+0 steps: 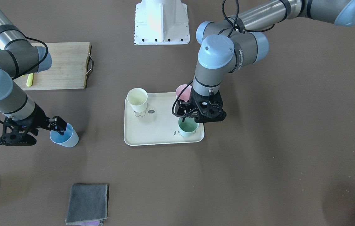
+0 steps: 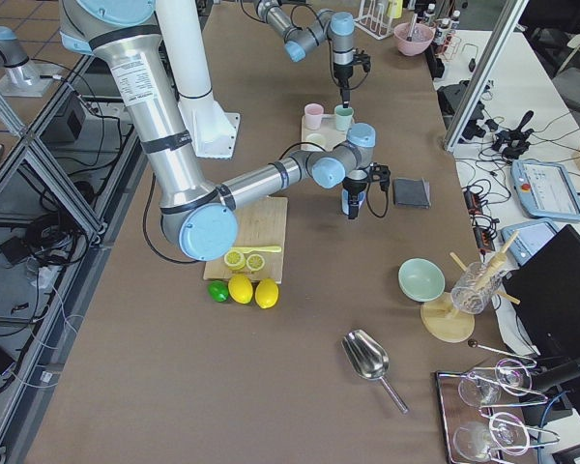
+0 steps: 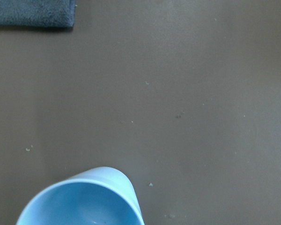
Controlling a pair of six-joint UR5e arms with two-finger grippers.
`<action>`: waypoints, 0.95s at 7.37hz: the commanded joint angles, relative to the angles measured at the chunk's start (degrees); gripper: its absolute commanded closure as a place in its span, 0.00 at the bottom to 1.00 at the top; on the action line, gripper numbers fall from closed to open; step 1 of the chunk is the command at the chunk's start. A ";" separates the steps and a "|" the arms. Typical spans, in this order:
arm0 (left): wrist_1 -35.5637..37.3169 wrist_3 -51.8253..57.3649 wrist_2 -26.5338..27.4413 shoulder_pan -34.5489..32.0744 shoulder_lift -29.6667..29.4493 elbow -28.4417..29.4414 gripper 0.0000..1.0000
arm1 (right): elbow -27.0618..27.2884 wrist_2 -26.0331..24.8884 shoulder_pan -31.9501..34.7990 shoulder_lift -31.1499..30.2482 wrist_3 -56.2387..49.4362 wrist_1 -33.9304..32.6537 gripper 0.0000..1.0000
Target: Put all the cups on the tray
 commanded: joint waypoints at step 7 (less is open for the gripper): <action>5.26 12.53 -6.09 -9.96 7.80 -9.96 0.02 | 16.86 2.21 -0.46 2.81 3.98 -12.40 1.00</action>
